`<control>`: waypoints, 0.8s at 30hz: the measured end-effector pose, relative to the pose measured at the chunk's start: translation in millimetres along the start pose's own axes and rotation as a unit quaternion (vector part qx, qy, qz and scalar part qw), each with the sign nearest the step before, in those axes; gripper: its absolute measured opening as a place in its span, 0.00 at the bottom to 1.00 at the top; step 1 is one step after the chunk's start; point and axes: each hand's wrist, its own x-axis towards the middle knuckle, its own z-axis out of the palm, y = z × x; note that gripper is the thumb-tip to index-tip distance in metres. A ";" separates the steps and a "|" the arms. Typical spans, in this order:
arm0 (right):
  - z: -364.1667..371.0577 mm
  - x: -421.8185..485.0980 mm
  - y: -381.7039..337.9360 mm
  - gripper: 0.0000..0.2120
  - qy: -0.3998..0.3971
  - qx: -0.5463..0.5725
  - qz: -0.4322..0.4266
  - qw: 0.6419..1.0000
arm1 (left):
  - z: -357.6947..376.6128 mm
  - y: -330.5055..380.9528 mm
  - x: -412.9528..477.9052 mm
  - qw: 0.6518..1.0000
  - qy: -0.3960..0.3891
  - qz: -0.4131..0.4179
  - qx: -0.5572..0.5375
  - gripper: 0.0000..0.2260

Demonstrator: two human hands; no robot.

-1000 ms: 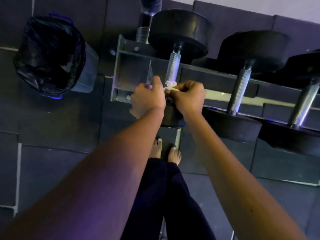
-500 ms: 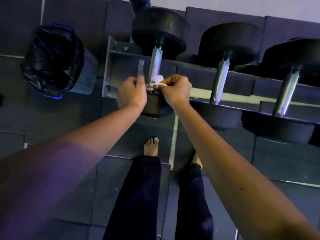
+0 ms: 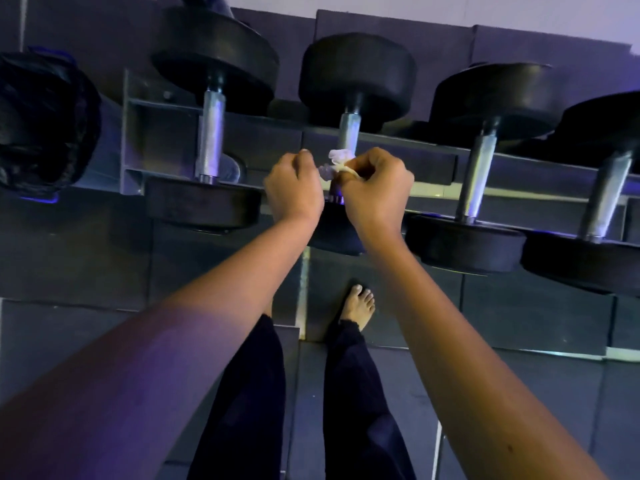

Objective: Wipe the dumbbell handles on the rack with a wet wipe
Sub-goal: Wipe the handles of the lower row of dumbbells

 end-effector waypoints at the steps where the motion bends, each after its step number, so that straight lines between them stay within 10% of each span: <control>1: -1.9 0.3 7.3 0.05 -0.007 -0.007 0.004 1.000 | 6.5 -3.8 1.0 0.999 0.010 -0.035 0.011 0.15; 24: 12.8 67.4 3.8 0.02 0.028 -0.005 0.026 0.999 | 10.3 -3.8 -3.2 0.996 0.020 -0.083 0.013 0.16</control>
